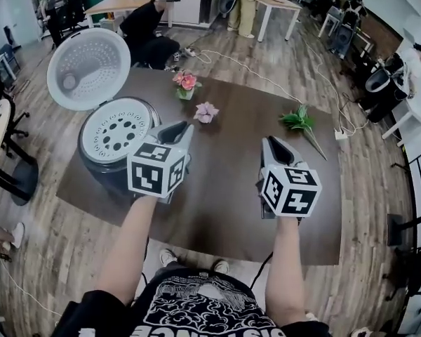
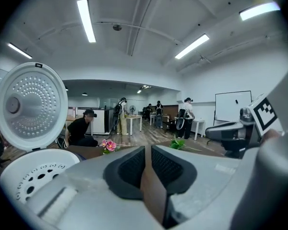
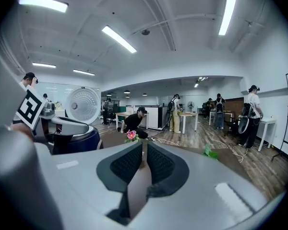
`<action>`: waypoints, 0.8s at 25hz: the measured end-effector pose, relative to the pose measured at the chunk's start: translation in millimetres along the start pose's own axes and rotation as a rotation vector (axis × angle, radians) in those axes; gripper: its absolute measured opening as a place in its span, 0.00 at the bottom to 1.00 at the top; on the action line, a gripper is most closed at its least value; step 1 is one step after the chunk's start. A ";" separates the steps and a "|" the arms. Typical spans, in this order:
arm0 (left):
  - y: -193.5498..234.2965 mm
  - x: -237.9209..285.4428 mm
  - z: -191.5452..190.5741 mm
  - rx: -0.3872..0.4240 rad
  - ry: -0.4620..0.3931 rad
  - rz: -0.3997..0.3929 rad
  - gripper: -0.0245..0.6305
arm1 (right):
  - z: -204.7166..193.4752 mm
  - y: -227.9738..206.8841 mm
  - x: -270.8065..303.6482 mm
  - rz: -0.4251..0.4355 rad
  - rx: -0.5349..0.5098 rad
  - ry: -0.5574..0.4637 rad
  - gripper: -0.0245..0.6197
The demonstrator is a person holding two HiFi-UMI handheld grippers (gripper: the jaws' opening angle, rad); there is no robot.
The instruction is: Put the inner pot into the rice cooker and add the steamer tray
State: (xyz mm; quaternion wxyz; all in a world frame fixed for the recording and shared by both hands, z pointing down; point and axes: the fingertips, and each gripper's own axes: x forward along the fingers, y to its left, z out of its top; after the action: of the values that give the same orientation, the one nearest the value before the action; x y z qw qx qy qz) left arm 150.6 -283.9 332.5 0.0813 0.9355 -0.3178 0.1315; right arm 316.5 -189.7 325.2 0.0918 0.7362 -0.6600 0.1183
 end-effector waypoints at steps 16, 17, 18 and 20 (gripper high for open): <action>-62.2 33.3 -1.7 0.058 -0.006 -0.065 0.04 | -12.1 -63.2 -36.3 -0.036 -0.003 -0.035 0.04; -55.8 25.6 -6.6 0.058 -0.005 -0.065 0.04 | -15.1 -52.9 -37.8 -0.038 -0.006 -0.035 0.04; -51.2 18.8 -10.5 0.058 -0.004 -0.066 0.04 | -17.2 -44.5 -39.6 -0.039 -0.008 -0.035 0.04; -44.6 9.2 -12.3 0.056 -0.002 -0.068 0.04 | -16.4 -33.6 -41.7 -0.042 -0.013 -0.032 0.04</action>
State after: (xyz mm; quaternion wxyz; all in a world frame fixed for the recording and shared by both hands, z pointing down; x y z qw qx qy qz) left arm 182.7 -251.2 343.8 0.0590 0.9478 -0.2820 0.1364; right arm 344.8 -141.5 329.2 0.0885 0.7512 -0.6465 0.1001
